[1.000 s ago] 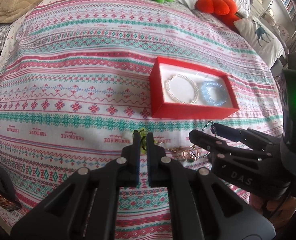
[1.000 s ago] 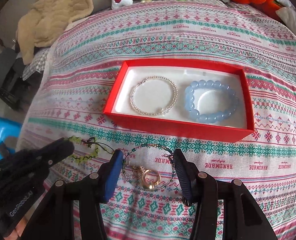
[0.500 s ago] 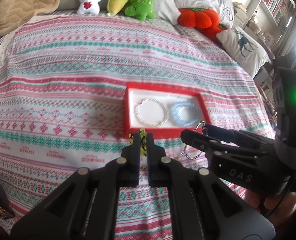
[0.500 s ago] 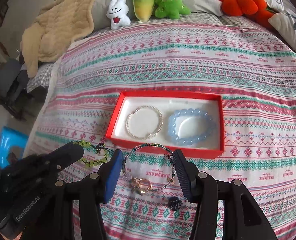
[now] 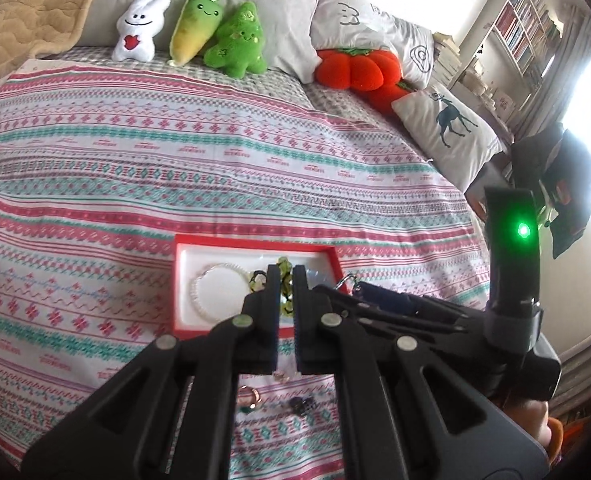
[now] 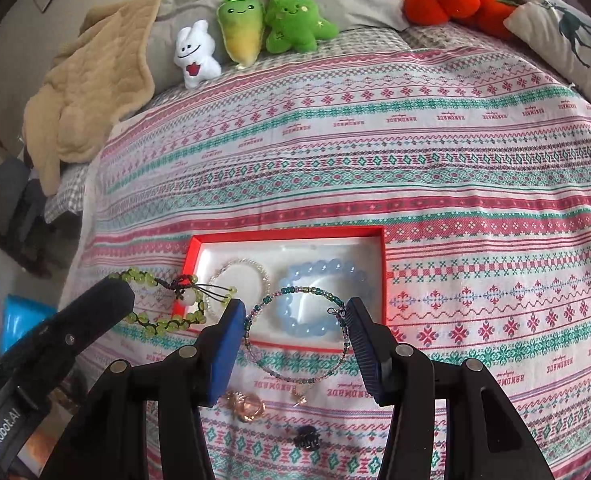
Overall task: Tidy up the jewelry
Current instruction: 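Lower both held bracelets into the red box and open both tools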
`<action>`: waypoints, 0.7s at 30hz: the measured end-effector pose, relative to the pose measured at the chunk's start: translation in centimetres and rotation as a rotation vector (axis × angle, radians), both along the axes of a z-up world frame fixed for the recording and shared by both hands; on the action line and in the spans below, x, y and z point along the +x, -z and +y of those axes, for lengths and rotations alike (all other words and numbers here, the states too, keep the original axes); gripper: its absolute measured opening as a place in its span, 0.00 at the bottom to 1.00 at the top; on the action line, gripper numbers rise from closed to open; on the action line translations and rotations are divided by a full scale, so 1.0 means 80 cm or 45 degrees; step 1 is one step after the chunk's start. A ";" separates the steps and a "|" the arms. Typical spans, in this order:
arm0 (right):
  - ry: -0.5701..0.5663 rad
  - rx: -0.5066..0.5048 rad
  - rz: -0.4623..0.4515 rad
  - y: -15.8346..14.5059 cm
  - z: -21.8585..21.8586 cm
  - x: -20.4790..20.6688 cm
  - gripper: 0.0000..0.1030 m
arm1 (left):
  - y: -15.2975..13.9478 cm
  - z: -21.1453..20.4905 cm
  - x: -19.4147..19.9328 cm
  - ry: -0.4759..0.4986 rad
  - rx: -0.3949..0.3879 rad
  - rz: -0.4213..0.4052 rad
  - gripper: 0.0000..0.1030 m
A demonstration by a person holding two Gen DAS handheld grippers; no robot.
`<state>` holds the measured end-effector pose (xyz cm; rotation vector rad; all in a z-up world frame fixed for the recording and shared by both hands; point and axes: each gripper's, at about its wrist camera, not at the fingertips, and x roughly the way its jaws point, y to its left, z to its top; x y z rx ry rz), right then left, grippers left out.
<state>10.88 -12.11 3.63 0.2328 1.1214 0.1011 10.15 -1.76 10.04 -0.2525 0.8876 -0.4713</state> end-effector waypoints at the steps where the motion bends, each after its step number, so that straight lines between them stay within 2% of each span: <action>1: 0.003 0.002 0.002 0.001 -0.002 0.001 0.51 | 0.001 -0.004 0.002 0.005 -0.005 0.001 0.06; 7: 0.025 -0.014 -0.008 0.002 -0.015 0.006 0.51 | 0.016 -0.021 0.013 0.062 -0.033 0.013 0.06; 12: 0.021 -0.023 -0.007 0.008 -0.018 0.009 0.51 | 0.058 -0.024 0.030 0.024 0.216 0.065 0.06; 18: -0.010 -0.039 -0.015 0.015 -0.009 0.017 0.51 | 0.081 -0.008 0.035 -0.044 0.333 0.101 0.07; 20: -0.014 -0.046 -0.015 0.018 -0.006 0.021 0.52 | 0.080 -0.005 0.033 -0.054 0.349 0.090 0.20; 21: -0.015 -0.052 -0.016 0.020 -0.004 0.023 0.52 | 0.079 -0.004 0.032 -0.057 0.351 0.083 0.23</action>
